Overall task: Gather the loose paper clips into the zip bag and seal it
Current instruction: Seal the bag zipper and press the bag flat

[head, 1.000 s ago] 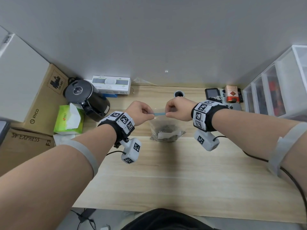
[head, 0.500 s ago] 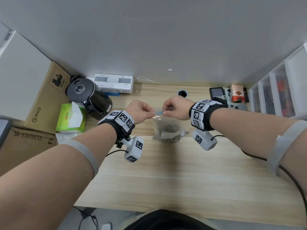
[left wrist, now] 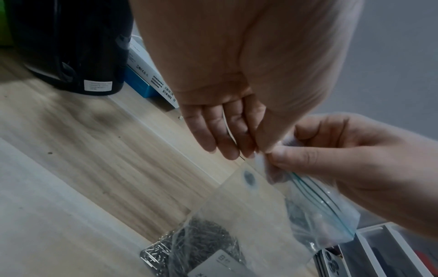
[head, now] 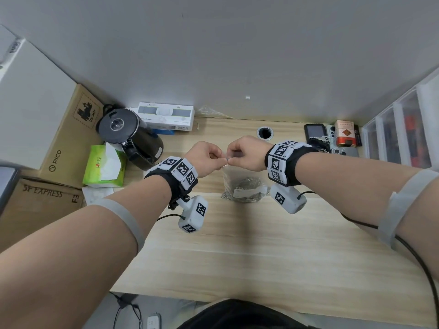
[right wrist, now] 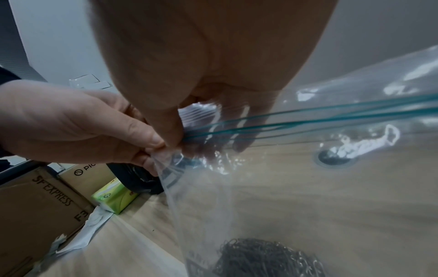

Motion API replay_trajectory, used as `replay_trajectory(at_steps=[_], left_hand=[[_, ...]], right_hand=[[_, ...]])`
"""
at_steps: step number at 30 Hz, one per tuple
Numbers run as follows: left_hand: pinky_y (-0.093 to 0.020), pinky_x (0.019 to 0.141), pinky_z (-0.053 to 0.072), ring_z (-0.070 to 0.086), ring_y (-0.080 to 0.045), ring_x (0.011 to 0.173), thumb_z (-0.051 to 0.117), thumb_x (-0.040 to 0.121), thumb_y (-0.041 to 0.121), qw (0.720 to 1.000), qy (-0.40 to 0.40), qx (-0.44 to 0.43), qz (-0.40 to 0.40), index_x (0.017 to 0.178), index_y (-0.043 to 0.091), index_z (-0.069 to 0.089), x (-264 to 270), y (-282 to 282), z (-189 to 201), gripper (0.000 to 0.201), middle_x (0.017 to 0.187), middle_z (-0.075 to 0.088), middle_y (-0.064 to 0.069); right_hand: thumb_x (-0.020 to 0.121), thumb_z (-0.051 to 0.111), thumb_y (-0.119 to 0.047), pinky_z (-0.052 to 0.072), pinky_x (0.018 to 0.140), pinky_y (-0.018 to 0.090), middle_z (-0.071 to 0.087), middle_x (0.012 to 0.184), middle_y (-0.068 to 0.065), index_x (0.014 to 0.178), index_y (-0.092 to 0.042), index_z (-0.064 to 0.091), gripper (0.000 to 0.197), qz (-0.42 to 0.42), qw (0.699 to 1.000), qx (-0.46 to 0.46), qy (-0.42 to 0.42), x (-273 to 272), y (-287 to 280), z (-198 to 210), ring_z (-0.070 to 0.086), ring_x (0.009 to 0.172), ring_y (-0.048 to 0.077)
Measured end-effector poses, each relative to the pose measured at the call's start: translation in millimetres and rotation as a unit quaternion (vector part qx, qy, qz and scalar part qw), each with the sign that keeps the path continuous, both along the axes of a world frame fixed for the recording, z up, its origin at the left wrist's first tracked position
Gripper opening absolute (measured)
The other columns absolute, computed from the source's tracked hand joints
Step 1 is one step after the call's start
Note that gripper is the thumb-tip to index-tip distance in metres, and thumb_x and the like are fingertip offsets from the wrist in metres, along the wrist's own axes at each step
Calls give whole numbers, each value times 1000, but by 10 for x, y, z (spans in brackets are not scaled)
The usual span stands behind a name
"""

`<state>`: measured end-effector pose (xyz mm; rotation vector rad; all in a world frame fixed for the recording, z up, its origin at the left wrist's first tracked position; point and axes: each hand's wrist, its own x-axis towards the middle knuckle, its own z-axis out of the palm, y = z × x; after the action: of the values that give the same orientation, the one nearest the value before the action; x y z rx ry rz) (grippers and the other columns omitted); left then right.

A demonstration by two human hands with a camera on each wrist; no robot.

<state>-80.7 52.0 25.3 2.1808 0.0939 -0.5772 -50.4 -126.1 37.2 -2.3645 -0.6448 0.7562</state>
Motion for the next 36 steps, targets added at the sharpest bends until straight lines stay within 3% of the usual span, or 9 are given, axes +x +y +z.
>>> replay_trajectory(at_steps=[6,10,13,18,23,28,30,33,36], left_hand=[[-24,65,53,62,-12,65,69,88,11,1000,-18,21,-3,83,11,73,-7,-16,16,6,74,72,-7],[-16,58,51,63,-7,61,72,85,11,1000,-26,12,13,84,6,76,-30,-25,14,6,71,73,-4],[-10,53,46,58,2,52,74,84,10,1000,-22,2,15,84,3,77,-32,-6,20,7,67,70,-1],[-9,58,48,59,-5,62,73,85,12,999,-41,27,5,84,10,76,-53,-13,15,3,72,69,1],[-11,59,46,57,-3,61,73,86,15,998,-50,42,-12,80,18,74,-59,-68,27,6,70,67,5],[-8,57,46,56,-1,59,72,86,15,998,-47,46,-7,83,14,77,-40,-65,49,5,66,66,10],[-12,62,49,58,-3,62,73,85,16,997,-52,52,-3,83,14,77,-43,-61,46,5,69,68,8],[-20,62,48,57,-5,62,71,84,17,997,-53,58,-11,82,15,74,-49,-77,43,4,71,67,4],[-15,59,43,54,1,57,74,83,22,999,-41,28,-21,84,15,71,-72,-79,25,8,72,65,7]], right_hand=[[85,64,-26,53,79,34,65,89,-4,90,-18,68,11,-12,1000,8,7,30,9,-15,62,87,18],[86,63,-26,49,72,29,59,78,-10,87,-19,67,8,1,1000,-3,-3,41,-2,-22,58,79,15],[85,62,-25,50,73,31,60,79,-9,84,-21,66,5,-1,1000,-5,-12,20,2,-36,59,80,18],[87,59,-29,52,75,35,60,83,-8,87,-24,63,6,19,999,-35,-17,10,26,-10,60,83,19],[89,60,-31,53,75,33,65,91,-3,90,-23,65,9,36,997,-62,-4,44,-105,44,62,86,19],[90,61,-29,53,84,35,68,98,-1,96,-19,68,14,26,997,-68,5,59,-242,71,63,93,18],[90,61,-28,53,85,35,69,99,0,97,-17,68,15,20,998,-67,4,51,-264,69,63,94,19],[90,62,-27,53,83,34,69,99,1,96,-16,69,14,16,998,-64,-5,30,-249,59,63,93,19],[89,62,-25,49,73,29,68,93,0,90,-18,68,9,27,998,-64,-12,13,-219,52,62,86,19]])
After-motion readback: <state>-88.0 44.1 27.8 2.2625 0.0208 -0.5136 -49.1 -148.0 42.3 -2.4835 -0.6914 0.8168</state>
